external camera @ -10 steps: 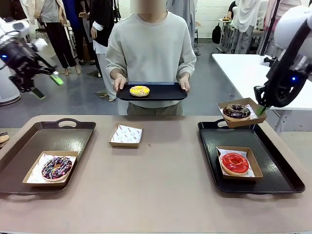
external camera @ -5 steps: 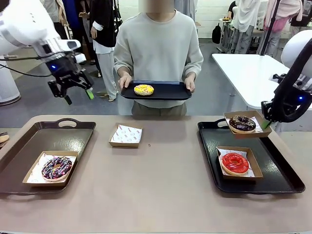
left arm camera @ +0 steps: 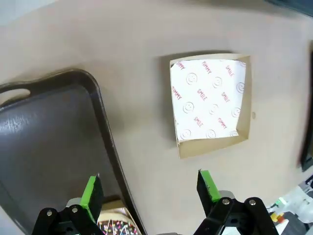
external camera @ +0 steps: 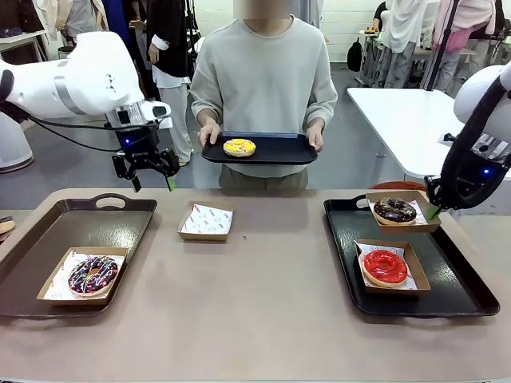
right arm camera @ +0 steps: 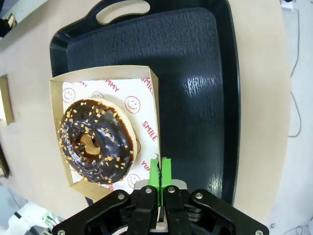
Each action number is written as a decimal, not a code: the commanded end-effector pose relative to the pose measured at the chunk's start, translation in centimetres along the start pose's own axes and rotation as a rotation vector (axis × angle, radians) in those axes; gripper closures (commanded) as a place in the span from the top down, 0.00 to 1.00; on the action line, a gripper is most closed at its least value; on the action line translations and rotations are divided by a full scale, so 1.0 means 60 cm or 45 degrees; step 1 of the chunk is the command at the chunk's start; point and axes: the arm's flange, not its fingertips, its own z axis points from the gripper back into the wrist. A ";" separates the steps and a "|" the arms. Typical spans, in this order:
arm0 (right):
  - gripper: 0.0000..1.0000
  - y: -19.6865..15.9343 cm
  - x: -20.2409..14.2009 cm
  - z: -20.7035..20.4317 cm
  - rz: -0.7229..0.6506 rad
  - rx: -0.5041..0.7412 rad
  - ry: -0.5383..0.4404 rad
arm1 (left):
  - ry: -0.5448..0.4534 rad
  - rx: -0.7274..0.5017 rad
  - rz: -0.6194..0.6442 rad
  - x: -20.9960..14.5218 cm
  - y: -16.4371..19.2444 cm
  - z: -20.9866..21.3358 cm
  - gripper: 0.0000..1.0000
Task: Individually package the donuts and arrange them on the tray.
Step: Place the picked Paper togo box on the Handle tray while simultaneously picking up another Paper togo box from the table with the other hand.
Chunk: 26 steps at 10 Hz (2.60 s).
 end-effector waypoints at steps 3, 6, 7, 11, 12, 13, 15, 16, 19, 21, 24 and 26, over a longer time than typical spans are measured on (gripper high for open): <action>0.01 0.019 0.033 0.006 -0.083 -0.004 0.018 | -0.018 0.046 -0.010 -0.002 -0.018 -0.066 1.00; 0.01 0.010 0.014 0.003 -0.035 -0.003 -0.001 | -0.066 0.035 0.016 0.003 -0.049 -0.096 1.00; 0.01 0.010 0.014 0.003 -0.035 -0.003 -0.001 | -0.086 0.037 0.020 0.007 -0.055 -0.106 1.00; 0.01 0.010 0.014 0.003 -0.035 -0.003 -0.001 | -0.161 0.002 0.066 0.011 -0.052 -0.114 1.00; 0.01 0.010 0.014 0.003 -0.035 -0.003 -0.001 | -0.112 0.002 0.022 0.020 -0.058 -0.116 1.00; 0.01 0.010 0.014 0.003 -0.035 -0.003 -0.001 | -0.112 0.002 0.022 0.020 -0.058 -0.116 1.00; 0.01 0.010 0.014 0.003 -0.035 -0.003 -0.001 | -0.112 0.002 0.022 0.020 -0.058 -0.116 1.00; 0.01 0.010 0.014 0.003 -0.035 -0.003 -0.001 | -0.112 0.002 0.022 0.020 -0.058 -0.116 1.00; 0.01 0.010 0.014 0.003 -0.035 -0.003 -0.001 | -0.112 0.002 0.022 0.020 -0.058 -0.116 1.00; 0.01 0.014 0.020 0.003 -0.050 -0.004 0.003 | -0.112 0.002 0.022 0.020 -0.058 -0.116 1.00; 0.01 0.031 0.030 0.011 0.014 -0.071 0.076 | -0.117 0.075 0.065 0.026 -0.097 -0.100 1.00; 0.01 0.029 0.044 0.008 -0.027 -0.131 0.088 | -0.103 0.181 0.115 0.024 -0.115 -0.101 1.00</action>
